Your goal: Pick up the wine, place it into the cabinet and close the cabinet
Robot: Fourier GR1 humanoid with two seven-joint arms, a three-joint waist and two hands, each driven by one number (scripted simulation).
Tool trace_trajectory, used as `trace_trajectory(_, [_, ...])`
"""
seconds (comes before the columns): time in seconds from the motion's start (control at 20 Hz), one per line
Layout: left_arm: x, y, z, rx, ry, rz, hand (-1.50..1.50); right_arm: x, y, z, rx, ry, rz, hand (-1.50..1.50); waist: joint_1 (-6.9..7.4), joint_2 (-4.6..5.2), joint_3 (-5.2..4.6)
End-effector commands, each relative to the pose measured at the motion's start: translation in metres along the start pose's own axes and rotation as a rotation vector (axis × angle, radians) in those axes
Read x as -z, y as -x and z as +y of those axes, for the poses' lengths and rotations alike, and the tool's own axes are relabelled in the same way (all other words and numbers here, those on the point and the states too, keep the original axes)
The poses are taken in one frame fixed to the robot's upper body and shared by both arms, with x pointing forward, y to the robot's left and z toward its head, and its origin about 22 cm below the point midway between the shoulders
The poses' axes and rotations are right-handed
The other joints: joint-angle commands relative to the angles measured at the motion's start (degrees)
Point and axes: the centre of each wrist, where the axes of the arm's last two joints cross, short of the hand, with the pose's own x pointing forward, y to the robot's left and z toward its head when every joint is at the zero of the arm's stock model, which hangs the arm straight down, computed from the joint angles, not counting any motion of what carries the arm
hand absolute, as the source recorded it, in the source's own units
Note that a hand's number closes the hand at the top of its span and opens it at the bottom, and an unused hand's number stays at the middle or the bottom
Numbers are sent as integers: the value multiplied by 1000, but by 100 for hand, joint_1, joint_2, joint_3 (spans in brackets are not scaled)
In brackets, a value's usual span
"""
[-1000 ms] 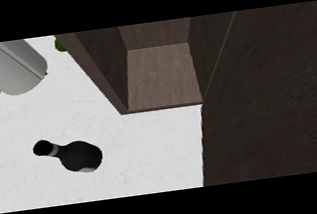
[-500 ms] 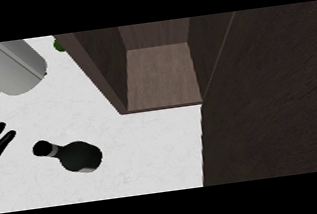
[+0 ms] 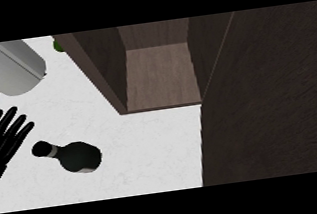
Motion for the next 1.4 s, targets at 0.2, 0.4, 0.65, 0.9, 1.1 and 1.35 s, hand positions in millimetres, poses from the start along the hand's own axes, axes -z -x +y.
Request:
trace_trajectory(0.2, [10,21,26,18,-46,-17,-150,-13,-15,-2,61,-29,-68,-150,22,5,2])
trace_trajectory(0.4, [17,48,26,18,-44,8,-150,-16,-19,-2,48,-22,-72,-150,20,5,2])
trace_trajectory(0.65, [16,59,24,24,-36,12,-150,-29,-30,3,45,-32,-72,-150,2,-4,1])
trace_trajectory(0.9, [8,89,40,-13,-1,28,-150,-25,-19,-6,44,-43,-70,-150,-13,6,1])
trace_trajectory(1.1, [25,85,36,-4,8,51,-150,-14,-19,4,43,-24,-68,-150,23,3,1])
trace_trajectory(1.35, [23,98,39,-14,15,48,-150,-10,-23,4,38,-29,-58,-150,36,4,0])
